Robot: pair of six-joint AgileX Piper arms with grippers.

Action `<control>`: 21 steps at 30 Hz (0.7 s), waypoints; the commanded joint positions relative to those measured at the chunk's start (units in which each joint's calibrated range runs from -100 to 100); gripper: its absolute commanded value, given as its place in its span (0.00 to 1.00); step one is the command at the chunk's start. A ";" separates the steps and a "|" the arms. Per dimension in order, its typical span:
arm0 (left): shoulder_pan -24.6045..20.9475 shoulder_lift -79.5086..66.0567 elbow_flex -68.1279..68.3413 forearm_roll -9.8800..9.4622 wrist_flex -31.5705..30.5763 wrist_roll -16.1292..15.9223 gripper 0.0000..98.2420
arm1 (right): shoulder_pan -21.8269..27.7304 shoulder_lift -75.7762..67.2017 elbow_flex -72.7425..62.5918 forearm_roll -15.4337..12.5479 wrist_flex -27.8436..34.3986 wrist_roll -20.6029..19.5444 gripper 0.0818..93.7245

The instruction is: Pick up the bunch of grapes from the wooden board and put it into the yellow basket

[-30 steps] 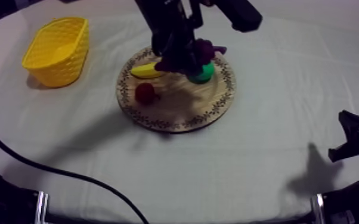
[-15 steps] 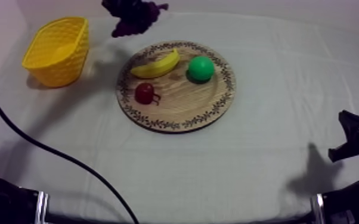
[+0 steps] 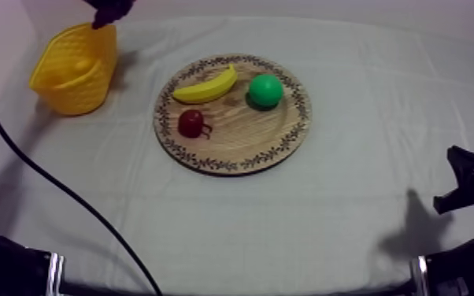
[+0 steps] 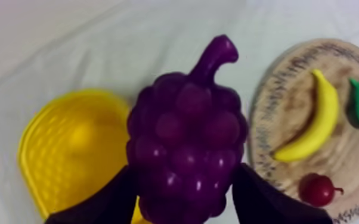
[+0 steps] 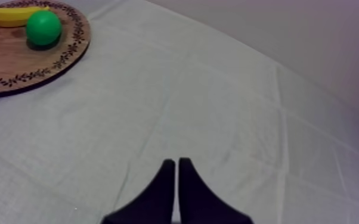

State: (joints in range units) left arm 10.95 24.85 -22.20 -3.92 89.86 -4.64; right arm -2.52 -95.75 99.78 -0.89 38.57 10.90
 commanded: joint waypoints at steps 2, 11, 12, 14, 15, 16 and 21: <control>-3.26 -0.28 0.90 0.19 0.32 0.38 0.53 | 0.00 0.00 0.00 -0.01 -0.02 0.01 0.00; -8.64 -1.44 3.42 0.54 1.15 0.68 0.53 | 0.00 0.00 0.00 -0.01 -0.02 0.01 0.00; -8.98 -1.49 3.43 0.57 1.45 0.72 0.53 | 0.00 0.00 0.00 -0.01 -0.02 0.01 0.00; -9.41 -1.46 3.29 0.62 1.99 0.86 0.53 | 0.00 0.00 0.00 -0.01 -0.02 0.01 0.00; -9.53 -1.38 3.21 0.64 2.20 0.96 0.53 | 0.00 0.00 0.00 -0.01 -0.02 0.01 0.00; -9.62 -1.25 3.15 0.65 2.37 1.05 0.54 | 0.00 0.00 0.00 -0.01 -0.02 0.01 0.00; -9.79 0.29 3.17 1.05 2.76 1.62 0.54 | 0.00 0.00 0.00 -0.01 -0.02 0.01 0.00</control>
State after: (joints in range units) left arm 1.19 24.85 -19.10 -2.91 92.60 -3.09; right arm -2.52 -95.75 99.78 -0.89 38.57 10.88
